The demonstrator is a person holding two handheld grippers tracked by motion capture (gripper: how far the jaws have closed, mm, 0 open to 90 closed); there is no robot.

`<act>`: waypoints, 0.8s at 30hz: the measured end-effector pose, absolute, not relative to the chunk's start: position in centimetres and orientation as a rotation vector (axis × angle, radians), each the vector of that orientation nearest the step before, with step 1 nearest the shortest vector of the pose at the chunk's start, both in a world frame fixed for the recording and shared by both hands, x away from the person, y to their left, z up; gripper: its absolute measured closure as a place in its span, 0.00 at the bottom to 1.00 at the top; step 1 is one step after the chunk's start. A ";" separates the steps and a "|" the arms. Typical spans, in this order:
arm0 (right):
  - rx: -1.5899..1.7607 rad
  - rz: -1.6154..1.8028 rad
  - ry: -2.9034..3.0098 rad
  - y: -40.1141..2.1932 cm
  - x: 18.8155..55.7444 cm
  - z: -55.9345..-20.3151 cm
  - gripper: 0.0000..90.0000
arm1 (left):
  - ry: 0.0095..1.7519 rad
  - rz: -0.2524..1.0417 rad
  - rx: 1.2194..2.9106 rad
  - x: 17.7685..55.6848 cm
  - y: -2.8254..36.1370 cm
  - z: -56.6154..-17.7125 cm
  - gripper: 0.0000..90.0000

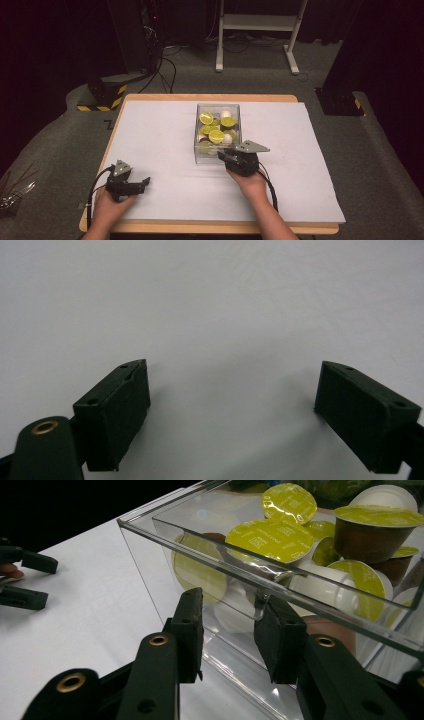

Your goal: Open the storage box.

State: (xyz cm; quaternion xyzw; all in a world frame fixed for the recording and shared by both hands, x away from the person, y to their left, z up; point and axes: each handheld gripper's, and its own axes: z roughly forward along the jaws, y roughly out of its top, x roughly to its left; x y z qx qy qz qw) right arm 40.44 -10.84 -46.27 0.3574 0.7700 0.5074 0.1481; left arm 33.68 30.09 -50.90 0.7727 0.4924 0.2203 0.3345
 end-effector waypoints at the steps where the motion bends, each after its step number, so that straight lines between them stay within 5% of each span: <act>1: 1.021 1.469 2.216 -11.0 40.3 -46.3 0.74 | 1.285 0.575 2.017 33.7 30.1 -50.9 0.16; 24: 0.989 1.511 2.233 -11.5 39.4 -46.6 0.77 | 1.288 0.573 2.014 33.7 30.1 -50.9 0.16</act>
